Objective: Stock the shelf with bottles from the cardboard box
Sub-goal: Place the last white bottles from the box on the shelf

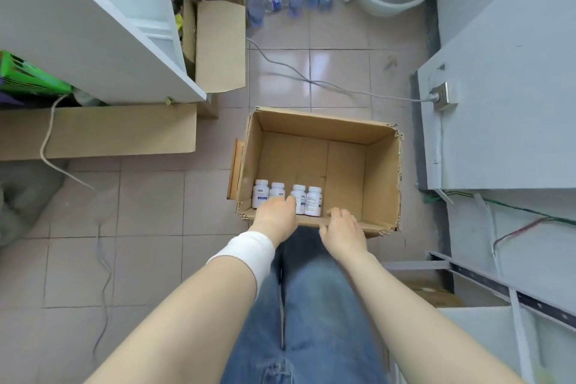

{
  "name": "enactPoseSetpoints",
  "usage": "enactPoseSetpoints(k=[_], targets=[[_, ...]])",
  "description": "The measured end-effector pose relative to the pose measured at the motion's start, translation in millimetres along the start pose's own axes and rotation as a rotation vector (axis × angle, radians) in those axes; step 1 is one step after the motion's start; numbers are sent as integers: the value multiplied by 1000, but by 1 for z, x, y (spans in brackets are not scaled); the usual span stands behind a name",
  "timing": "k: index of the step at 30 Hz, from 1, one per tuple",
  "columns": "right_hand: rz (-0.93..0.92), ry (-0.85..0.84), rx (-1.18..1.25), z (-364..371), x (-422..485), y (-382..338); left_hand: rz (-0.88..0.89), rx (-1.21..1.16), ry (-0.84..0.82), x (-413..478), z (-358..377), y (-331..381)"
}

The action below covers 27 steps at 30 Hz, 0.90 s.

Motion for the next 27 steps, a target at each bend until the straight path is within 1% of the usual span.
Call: enactPoseSetpoints(k=[2, 4, 6, 8, 10, 12, 14, 18, 20, 21, 23, 27], targets=[[10, -39, 59, 4, 45, 7, -25, -34, -36, 46, 8, 0], [78, -107, 147, 19, 93, 20, -50, -31, -84, 95, 23, -3], [163, -181, 242, 41, 144, 37, -55, 63, -77, 148, 38, -9], [212, -282, 252, 66, 186, 50, -61, 187, -62, 188, 56, -15], [232, -354, 258, 88, 215, 59, -10, 287, -84, 219, 74, -16], [226, -388, 290, 105, 231, 64, 44, 359, -127, 240, 88, -15], [222, -398, 333, 119, 238, 65, 66, 358, -167, 254, 97, -16], [273, -358, 470, 132, 241, 67, 52, 269, -259, 263, 106, -21], [297, -362, 518, 134, 241, 67, 56, 198, -258, 262, 103, -24], [298, -369, 519, 133, 240, 68, 46, 122, -250, 260, 100, -26], [296, -361, 534, 125, 234, 69, 13, -88, -213, 251, 88, -31], [314, -288, 674, 82, 205, 73, -26, -470, -30, 220, 40, -33]])
Point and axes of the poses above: each hand's wrist, its own x-axis towards the middle knuckle, its own z-axis out of the palm, y = z × x, the point moved 7 cm from there along x, towards the middle knuckle, and after that the axes turned 2 degrees about x, right-handed, at the moved point
